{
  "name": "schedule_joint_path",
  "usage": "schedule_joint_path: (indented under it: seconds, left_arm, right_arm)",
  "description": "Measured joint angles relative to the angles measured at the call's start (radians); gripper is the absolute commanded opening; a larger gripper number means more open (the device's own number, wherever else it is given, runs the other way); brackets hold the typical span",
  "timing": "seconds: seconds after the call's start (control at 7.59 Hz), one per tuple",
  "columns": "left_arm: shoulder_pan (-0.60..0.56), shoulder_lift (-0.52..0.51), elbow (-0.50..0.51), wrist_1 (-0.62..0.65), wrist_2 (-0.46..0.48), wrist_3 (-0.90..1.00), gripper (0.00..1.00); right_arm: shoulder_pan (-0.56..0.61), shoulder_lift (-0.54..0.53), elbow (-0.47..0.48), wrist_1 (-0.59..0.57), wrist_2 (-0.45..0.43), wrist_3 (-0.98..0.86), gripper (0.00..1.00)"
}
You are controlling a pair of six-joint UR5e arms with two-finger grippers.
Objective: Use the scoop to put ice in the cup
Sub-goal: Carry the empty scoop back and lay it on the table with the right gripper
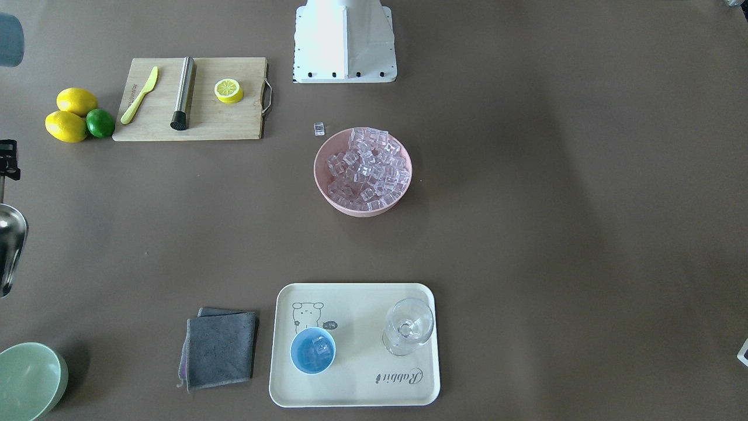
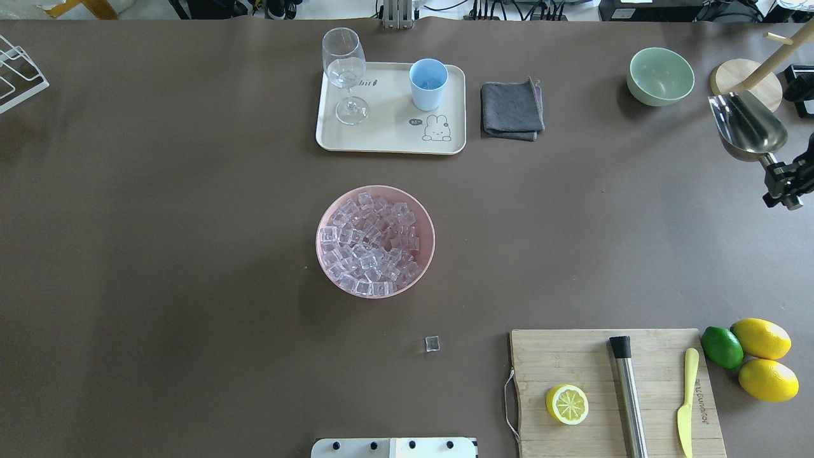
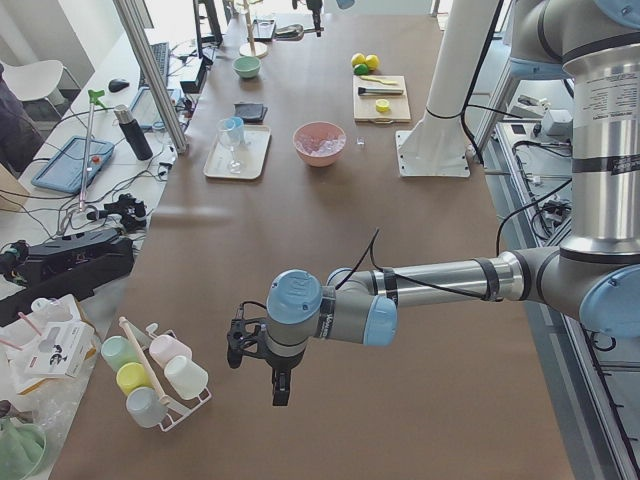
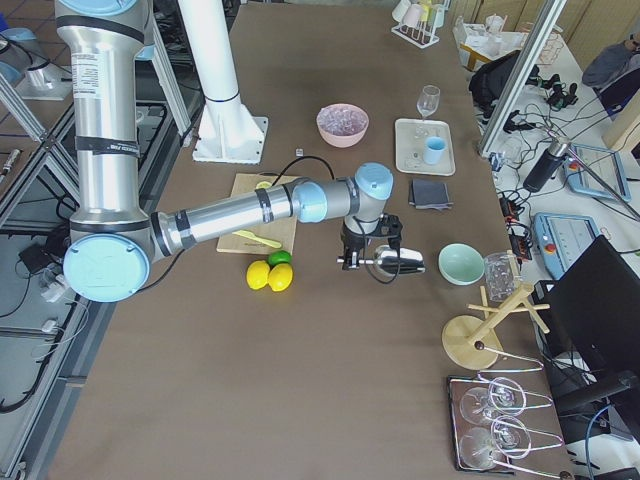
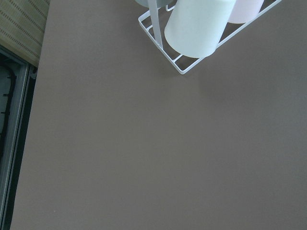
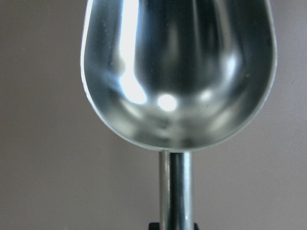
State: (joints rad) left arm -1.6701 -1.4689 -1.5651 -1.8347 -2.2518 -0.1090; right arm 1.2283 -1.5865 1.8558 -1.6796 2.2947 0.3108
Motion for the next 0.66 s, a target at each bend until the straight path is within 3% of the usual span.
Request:
schedule_joint_path:
  seconds: [0.4,0.66]
  left_arm:
    - [0.037,-0.007,-0.019,-0.002,-0.003,0.000,0.99]
    - [0.092,-0.010,-0.031,-0.002,-0.003,0.000,0.99]
  right_arm:
    - [0.048,-0.090,-0.177,0.249,0.070,0.040,0.00]
    - [0.051,-0.087,-0.221,0.293,0.079,0.046,0.00]
